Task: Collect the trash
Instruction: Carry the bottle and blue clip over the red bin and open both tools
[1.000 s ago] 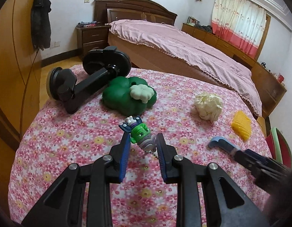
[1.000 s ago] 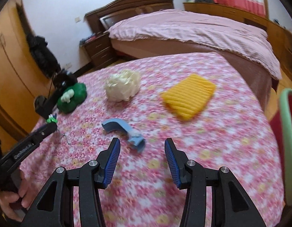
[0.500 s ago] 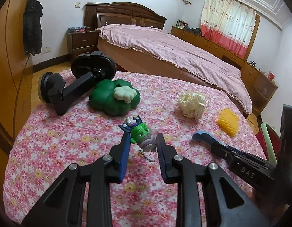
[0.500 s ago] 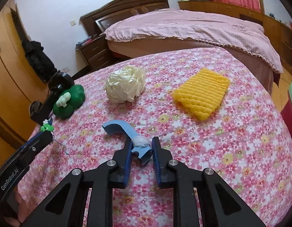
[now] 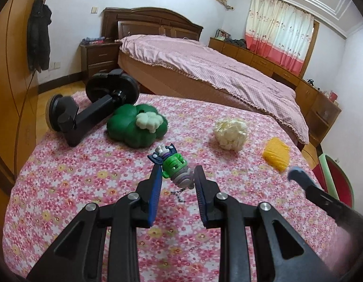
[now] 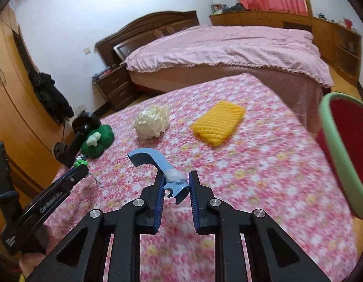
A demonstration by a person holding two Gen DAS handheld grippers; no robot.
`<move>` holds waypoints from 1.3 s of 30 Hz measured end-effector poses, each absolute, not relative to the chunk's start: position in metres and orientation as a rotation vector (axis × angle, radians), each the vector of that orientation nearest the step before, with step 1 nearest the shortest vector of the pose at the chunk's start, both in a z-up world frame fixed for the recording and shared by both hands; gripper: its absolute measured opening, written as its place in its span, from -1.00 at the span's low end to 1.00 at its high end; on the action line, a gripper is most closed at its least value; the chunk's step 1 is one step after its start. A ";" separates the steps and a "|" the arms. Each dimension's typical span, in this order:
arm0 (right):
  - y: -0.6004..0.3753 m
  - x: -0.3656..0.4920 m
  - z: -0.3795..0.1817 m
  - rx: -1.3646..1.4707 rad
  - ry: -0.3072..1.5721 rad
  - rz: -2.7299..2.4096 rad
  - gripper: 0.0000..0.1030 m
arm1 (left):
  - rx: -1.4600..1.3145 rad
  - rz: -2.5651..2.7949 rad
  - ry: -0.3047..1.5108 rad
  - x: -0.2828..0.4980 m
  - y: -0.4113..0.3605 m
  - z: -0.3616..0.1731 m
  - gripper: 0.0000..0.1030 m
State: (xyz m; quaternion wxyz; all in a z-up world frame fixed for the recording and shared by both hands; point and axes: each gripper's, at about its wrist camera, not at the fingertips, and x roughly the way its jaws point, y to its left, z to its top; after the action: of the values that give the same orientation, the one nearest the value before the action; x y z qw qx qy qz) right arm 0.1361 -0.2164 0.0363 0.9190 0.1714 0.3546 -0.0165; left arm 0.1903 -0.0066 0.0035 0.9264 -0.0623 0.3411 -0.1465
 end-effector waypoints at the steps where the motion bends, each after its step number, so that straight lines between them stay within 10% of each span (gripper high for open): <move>1: -0.219 0.131 0.039 0.359 0.721 -0.040 -0.61 | -0.123 -0.304 0.692 0.188 -0.008 0.006 -0.46; 39: -0.398 -0.026 0.076 0.634 0.467 -0.387 -0.61 | -0.007 -0.805 0.688 0.101 -0.215 0.092 -0.46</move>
State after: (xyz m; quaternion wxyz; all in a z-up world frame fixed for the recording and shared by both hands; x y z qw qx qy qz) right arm -0.0259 -0.3984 0.0758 0.9052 0.3071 0.2260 -0.1875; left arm 0.1012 -0.2148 0.0923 0.8631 -0.0031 0.3281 -0.3839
